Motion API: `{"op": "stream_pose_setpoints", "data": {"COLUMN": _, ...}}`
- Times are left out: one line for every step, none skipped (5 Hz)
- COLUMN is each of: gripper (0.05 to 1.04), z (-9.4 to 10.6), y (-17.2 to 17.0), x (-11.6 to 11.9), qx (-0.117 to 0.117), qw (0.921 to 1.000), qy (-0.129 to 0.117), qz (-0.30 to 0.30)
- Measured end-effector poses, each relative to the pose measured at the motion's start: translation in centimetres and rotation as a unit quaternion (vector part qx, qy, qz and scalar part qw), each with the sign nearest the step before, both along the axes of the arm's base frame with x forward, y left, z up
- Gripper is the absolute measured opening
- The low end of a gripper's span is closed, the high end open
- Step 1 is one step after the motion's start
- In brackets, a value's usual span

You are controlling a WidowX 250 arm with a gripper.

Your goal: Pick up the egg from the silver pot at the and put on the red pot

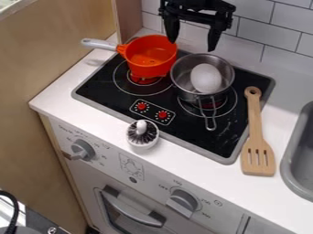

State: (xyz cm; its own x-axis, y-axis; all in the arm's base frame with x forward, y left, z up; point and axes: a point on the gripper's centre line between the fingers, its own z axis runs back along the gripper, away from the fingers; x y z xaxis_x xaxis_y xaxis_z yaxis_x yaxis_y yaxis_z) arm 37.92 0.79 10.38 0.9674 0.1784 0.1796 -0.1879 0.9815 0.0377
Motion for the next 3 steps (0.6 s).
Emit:
{"op": "stream_pose_setpoints", "data": {"gripper": 1.001, "z": -1.4, "y": 0.0, "x": -0.3, "qx": -0.002, "qw": 0.9998, "qy": 0.021, "qz": 0.003}}
{"op": "stream_pose_setpoints", "data": {"gripper": 1.001, "z": -1.8, "y": -0.5, "x": -0.6, "qx": -0.011, "qw": 0.9989, "qy": 0.024, "qz": 0.039}}
{"op": "stream_pose_setpoints", "data": {"gripper": 1.001, "z": -3.1, "y": -1.3, "x": -1.4, "qx": -0.020, "qw": 0.9964, "qy": 0.031, "qz": 0.077}}
